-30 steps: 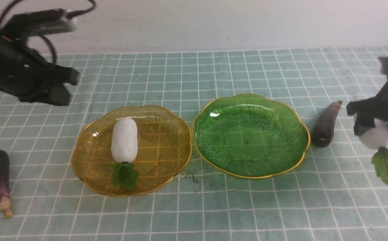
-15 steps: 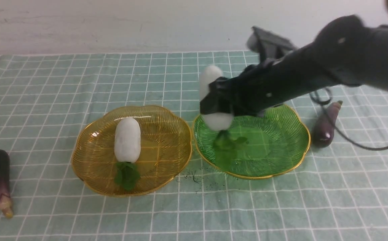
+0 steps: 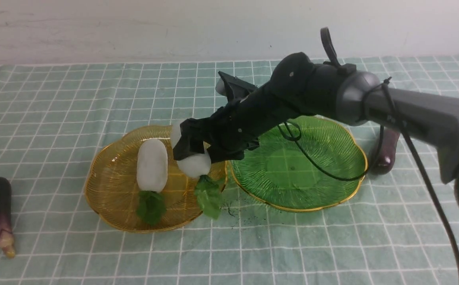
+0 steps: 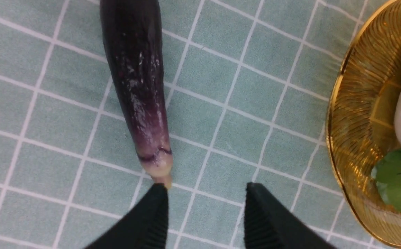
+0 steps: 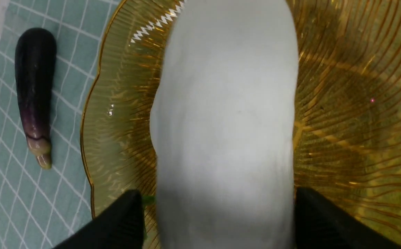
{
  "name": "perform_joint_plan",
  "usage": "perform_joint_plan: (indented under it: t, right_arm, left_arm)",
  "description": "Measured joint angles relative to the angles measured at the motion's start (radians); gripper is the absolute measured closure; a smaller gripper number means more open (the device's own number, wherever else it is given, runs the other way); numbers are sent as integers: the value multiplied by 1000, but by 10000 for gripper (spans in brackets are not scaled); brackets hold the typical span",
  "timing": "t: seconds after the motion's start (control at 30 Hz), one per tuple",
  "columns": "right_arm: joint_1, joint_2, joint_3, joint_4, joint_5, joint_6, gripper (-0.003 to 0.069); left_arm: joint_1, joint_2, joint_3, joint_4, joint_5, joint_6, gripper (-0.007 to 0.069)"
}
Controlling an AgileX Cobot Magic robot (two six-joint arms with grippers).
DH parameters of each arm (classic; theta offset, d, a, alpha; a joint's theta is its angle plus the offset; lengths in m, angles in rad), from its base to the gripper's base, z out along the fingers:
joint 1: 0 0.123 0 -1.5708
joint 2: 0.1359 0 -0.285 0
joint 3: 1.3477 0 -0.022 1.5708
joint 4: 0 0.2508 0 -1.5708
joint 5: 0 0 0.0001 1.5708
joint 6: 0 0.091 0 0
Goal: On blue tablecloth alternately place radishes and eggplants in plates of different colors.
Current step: 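Place the white radish onto the plate beside the other radish with the right gripper, then place the eggplant on the green plate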
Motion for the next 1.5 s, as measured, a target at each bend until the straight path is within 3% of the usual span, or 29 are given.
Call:
perform_joint_plan:
  t: [0.03,0.1,0.27,0.4,0.6,0.73,0.87,0.97,1.0,1.03,1.1,1.37,1.4,1.5]
  right_arm:
    - [0,0,0,-2,0,2,83]
    - [0,0,-34,-47,25,6,2]
    - [-13,-4,-126,-137,165,6,-26]
    - [-48,-53,-237,-255,332,25,21]
    - [-99,-187,-299,-447,373,105,103]
    - [-109,-268,-299,-555,385,133,119]
    - [-109,-319,-299,-616,394,135,122]
    - [-109,-352,-299,-651,398,136,123]
    - [-109,-363,-299,-667,398,137,126]
    - [-109,-366,-299,-674,399,138,127]
    - [-112,-395,-283,-733,400,154,158]
    - [-241,-504,-44,-820,398,220,316]
    - [-298,-519,32,-832,397,249,365]
    - [-397,-522,120,-834,395,287,419]
  left_arm:
    - [0,0,0,3,0,0,272]
    - [0,0,0,64,-4,-9,165]
    - [0,25,0,119,-16,-49,20]
    - [0,110,0,122,-42,-57,-1]
    - [0,234,0,95,-108,-58,2]
    - [0,301,0,38,-148,-52,4]
    - [0,371,0,19,-181,-40,29]
    - [0,422,-1,18,-192,-36,103]
    - [0,427,-5,20,-193,-35,172]
    - [0,427,-5,20,-193,-35,172]
    - [-2,429,-16,9,-164,-29,372]
    - [-102,345,-154,-77,-15,25,356]
    - [-163,320,-196,-108,5,51,356]
    - [-317,291,-270,-157,31,74,356]
